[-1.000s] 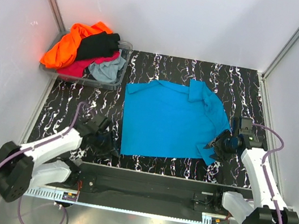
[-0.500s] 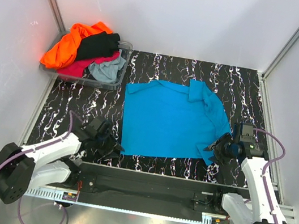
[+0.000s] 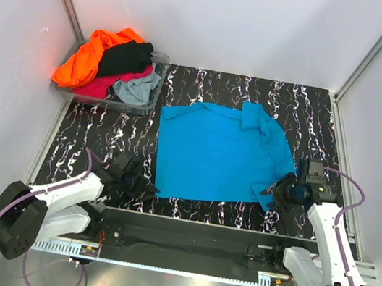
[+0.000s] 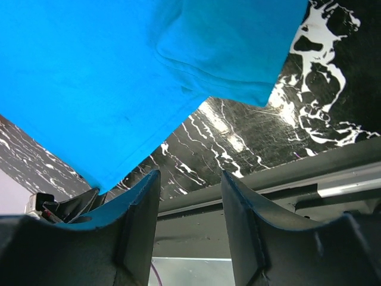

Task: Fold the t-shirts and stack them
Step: Flatten the tshirt out

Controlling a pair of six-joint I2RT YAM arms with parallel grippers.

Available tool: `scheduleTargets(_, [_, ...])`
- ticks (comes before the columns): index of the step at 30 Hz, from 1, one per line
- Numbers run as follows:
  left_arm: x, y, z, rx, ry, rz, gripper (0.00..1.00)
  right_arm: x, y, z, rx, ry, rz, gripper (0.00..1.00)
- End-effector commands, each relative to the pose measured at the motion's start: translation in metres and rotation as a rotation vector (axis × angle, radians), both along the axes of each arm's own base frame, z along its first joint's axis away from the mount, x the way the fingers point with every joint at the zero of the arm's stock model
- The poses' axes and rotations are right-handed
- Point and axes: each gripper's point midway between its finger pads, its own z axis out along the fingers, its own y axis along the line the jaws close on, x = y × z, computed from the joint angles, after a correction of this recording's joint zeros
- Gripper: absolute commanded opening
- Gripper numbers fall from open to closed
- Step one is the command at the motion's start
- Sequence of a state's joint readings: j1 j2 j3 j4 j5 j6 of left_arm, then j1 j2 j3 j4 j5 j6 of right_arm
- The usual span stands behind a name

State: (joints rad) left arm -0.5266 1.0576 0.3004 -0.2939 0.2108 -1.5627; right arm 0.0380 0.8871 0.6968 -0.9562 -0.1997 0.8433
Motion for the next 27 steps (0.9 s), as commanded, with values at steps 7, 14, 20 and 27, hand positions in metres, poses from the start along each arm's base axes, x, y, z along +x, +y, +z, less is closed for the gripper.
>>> scheduleTargets(7, [-0.005, 0.033, -0.03, 0.194, 0.004, 0.006, 0.0, -0.005, -0.019, -0.02, -0.075, 0.109, -0.112, 0.64])
scheduleTargets(14, [0.035, 0.018, 0.02, 0.235, -0.233, -0.192, 0.0, 0.003, -0.037, -0.033, -0.109, 0.175, -0.178, 0.48])
scheduleTargets(20, [0.043, 0.005, 0.026, 0.216, -0.238, -0.261, 0.0, 0.003, -0.021, -0.057, 0.003, 0.236, -0.223, 0.45])
scheduleTargets(27, [0.054, 0.003, 0.029, 0.218, -0.262, -0.275, 0.0, -0.005, -0.019, -0.071, 0.009, 0.254, -0.219, 0.47])
